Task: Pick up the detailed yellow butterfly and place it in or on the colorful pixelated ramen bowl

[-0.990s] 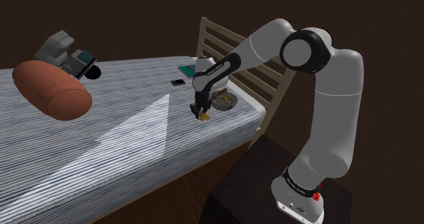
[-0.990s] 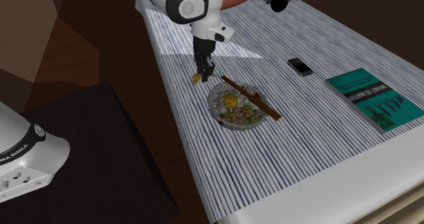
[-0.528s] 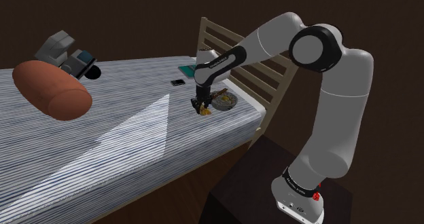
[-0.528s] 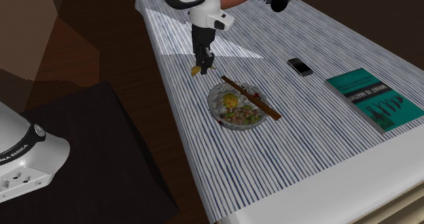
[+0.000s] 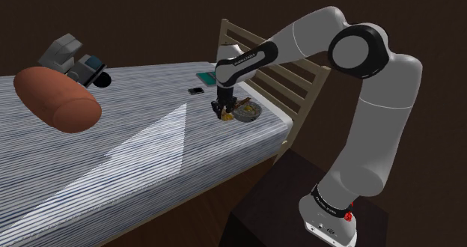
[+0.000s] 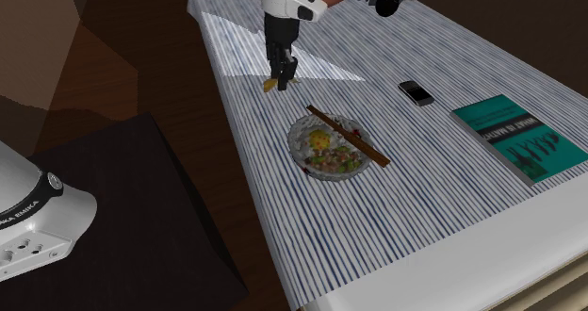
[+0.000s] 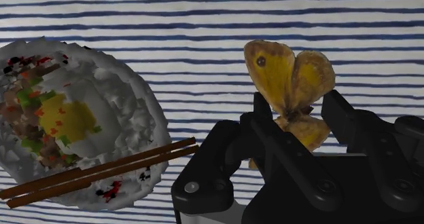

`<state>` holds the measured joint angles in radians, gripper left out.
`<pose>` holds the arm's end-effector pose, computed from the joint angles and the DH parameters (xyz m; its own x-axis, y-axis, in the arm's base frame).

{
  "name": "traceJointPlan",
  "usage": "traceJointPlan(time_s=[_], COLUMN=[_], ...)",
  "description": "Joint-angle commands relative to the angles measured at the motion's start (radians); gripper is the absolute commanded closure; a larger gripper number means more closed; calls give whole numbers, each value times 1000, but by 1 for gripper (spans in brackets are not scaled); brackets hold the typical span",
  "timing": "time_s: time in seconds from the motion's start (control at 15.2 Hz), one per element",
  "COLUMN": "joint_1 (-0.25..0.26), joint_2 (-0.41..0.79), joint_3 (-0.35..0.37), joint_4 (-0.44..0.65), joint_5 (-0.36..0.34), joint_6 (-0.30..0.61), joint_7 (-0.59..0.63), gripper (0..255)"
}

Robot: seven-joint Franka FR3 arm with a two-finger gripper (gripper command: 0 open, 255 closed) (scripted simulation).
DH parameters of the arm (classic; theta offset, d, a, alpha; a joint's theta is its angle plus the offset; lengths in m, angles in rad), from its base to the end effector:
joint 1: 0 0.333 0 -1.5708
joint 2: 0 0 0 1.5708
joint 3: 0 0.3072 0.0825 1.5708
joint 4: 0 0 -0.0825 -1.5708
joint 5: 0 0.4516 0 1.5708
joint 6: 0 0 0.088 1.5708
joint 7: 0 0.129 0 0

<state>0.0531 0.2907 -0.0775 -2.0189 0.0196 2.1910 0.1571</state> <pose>0.6285 -0.0147 0.2226 0.9749 -0.1909 -0.1147 -0.1892 -0.9816 0.0259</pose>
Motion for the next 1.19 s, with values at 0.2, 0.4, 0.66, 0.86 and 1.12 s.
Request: traceJointPlan(time_s=[0.2, 0.4, 0.66, 0.86, 1.12], joint_1=[1, 2, 2, -39, -93], joint_2=[-38, -59, -83, -72, -47], joint_3=[-1, -2, -2, -30, -65], joint_4=[21, 35, 55, 73, 114], joint_5=[-4, -6, -8, -10, -9], joint_6=[-59, -95, -138, -146, -161], joint_7=[2, 4, 5, -62, -151], gripper=[255, 255, 255, 255, 255])
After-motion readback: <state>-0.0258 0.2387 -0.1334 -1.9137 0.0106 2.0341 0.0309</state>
